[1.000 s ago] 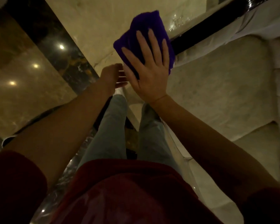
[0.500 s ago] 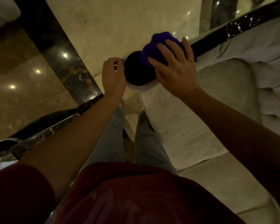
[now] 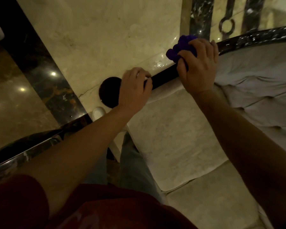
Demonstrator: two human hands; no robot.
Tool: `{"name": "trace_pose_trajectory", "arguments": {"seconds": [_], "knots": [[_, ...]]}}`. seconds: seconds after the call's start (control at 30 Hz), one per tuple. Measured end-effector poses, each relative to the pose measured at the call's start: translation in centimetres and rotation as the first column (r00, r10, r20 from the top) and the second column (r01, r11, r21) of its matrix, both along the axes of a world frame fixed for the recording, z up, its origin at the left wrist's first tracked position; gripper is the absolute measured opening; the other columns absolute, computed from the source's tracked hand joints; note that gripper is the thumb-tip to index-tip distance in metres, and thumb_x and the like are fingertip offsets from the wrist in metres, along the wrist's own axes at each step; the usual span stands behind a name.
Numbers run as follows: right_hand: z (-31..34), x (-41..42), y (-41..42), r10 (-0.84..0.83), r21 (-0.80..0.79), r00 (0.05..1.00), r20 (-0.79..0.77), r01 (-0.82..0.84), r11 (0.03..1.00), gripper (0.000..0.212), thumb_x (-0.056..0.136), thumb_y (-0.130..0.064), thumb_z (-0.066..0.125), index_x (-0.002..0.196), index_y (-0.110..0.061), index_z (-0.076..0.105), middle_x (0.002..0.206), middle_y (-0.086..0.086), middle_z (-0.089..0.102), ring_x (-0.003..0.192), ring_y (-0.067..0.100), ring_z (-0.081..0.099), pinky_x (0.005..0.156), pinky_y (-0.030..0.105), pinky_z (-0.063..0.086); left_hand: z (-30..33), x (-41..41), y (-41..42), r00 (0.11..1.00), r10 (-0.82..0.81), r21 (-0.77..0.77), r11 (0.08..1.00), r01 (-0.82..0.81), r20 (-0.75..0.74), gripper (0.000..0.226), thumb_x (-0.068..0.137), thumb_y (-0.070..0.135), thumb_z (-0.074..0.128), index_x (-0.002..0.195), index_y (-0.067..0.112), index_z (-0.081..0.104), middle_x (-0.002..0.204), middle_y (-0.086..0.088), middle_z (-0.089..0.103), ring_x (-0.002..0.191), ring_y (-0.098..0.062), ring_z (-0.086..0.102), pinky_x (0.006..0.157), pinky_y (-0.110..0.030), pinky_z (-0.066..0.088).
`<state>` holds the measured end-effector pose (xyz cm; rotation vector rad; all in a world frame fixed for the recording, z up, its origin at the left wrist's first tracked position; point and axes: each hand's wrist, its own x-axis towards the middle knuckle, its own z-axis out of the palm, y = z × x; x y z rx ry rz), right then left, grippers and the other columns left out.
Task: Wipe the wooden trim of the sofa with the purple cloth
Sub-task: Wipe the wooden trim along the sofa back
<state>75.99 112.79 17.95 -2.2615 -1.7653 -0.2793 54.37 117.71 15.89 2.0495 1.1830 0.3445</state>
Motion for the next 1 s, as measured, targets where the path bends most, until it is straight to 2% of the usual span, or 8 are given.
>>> {"name": "trace_pose_trajectory", "arguments": {"seconds": [0.07, 0.17, 0.3, 0.43, 0.6, 0.7, 0.9, 1.0], "knots": [[0.1, 1.3, 0.0, -0.027, -0.008, 1.0, 0.001, 0.027, 1.0, 0.022, 0.099, -0.028, 0.062, 0.107, -0.013, 0.076, 0.125, 0.019, 0.071, 0.123, 0.041, 0.063, 0.112, 0.062, 0.042, 0.7, 2.7, -0.3, 0.994, -0.029, -0.075, 0.997, 0.036, 0.102, 0.025, 0.096, 0.017, 0.054, 0.11, -0.001, 0.064, 0.115, -0.017, 0.062, 0.102, -0.031, 0.06, 0.09, -0.045, 0.048], [0.2, 3.9, -0.1, -0.067, -0.018, 0.998, -0.013, 0.067, 0.998, 0.023, 0.099, -0.028, 0.062, 0.108, -0.011, 0.076, 0.124, 0.02, 0.07, 0.122, 0.042, 0.063, 0.108, 0.061, 0.045, 1.3, 6.0, 0.1, 0.997, -0.027, -0.021, 0.999, 0.029, 0.074, 0.025, 0.095, 0.019, 0.055, 0.108, 0.001, 0.065, 0.114, -0.015, 0.064, 0.098, -0.03, 0.062, 0.083, -0.044, 0.048], [0.4, 7.4, 0.0, -0.047, -0.046, 0.998, -0.04, 0.045, 0.998, 0.025, 0.099, -0.03, 0.06, 0.109, -0.012, 0.075, 0.122, 0.018, 0.07, 0.117, 0.041, 0.063, 0.106, 0.058, 0.045, 1.5, 8.9, 1.4, 0.997, -0.083, 0.076, 0.994, 0.082, 0.0, 0.025, 0.093, 0.024, 0.052, 0.104, 0.006, 0.067, 0.108, -0.01, 0.067, 0.097, -0.03, 0.062, 0.087, -0.044, 0.044], [0.4, 12.0, 0.1, -0.035, -0.107, 0.999, -0.031, 0.032, 0.994, 0.028, 0.1, -0.034, 0.057, 0.108, -0.014, 0.075, 0.12, 0.017, 0.07, 0.112, 0.039, 0.063, 0.104, 0.048, 0.042, 1.8, 12.3, 2.3, 0.991, -0.127, 0.092, 0.987, 0.131, -0.046, 0.028, 0.096, 0.028, 0.049, 0.102, 0.007, 0.066, 0.106, -0.01, 0.068, 0.097, -0.031, 0.061, 0.088, -0.045, 0.041], [0.7, 17.4, -0.5, -0.088, -0.16, 0.995, 0.037, 0.092, 0.983, 0.032, 0.102, -0.039, 0.052, 0.11, -0.018, 0.074, 0.121, 0.014, 0.069, 0.114, 0.037, 0.061, 0.105, 0.048, 0.041, 1.7, 17.1, 2.1, 0.969, -0.117, 0.11, 0.983, 0.144, -0.217, 0.044, 0.101, 0.048, 0.038, 0.098, 0.012, 0.064, 0.097, -0.008, 0.068, 0.095, -0.031, 0.061, 0.093, -0.048, 0.041], [1.0, 20.7, -1.1, -0.134, -0.177, 0.988, 0.075, 0.146, 0.973, 0.034, 0.103, -0.041, 0.049, 0.111, -0.019, 0.073, 0.121, 0.014, 0.069, 0.115, 0.037, 0.061, 0.108, 0.05, 0.039, 1.8, 19.3, 2.6, 0.949, -0.105, 0.132, 0.98, 0.149, -0.296, 0.048, 0.102, 0.052, 0.036, 0.095, 0.015, 0.066, 0.097, -0.007, 0.07, 0.098, -0.032, 0.062, 0.097, -0.048, 0.039], [4.1, 27.7, -3.8, -0.211, -0.183, 0.956, 0.205, 0.25, 0.951, 0.035, 0.101, -0.042, 0.051, 0.11, -0.018, 0.075, 0.123, 0.013, 0.07, 0.118, 0.037, 0.061, 0.115, 0.053, 0.037, 2.4, 26.6, 2.6, 0.941, -0.207, 0.154, 0.955, 0.254, -0.267, 0.044, 0.104, 0.046, 0.037, 0.104, 0.016, 0.068, 0.104, -0.01, 0.07, 0.099, -0.034, 0.062, 0.096, -0.049, 0.041], [5.8, 30.0, -4.7, -0.266, -0.197, 0.938, 0.221, 0.311, 0.93, 0.034, 0.1, -0.041, 0.052, 0.112, -0.019, 0.075, 0.127, 0.013, 0.069, 0.123, 0.037, 0.06, 0.117, 0.053, 0.033, 2.7, 29.7, 2.1, 0.929, -0.223, 0.152, 0.949, 0.276, -0.295, 0.043, 0.104, 0.046, 0.039, 0.107, 0.016, 0.068, 0.106, -0.014, 0.069, 0.1, -0.037, 0.061, 0.095, -0.049, 0.039]]}}
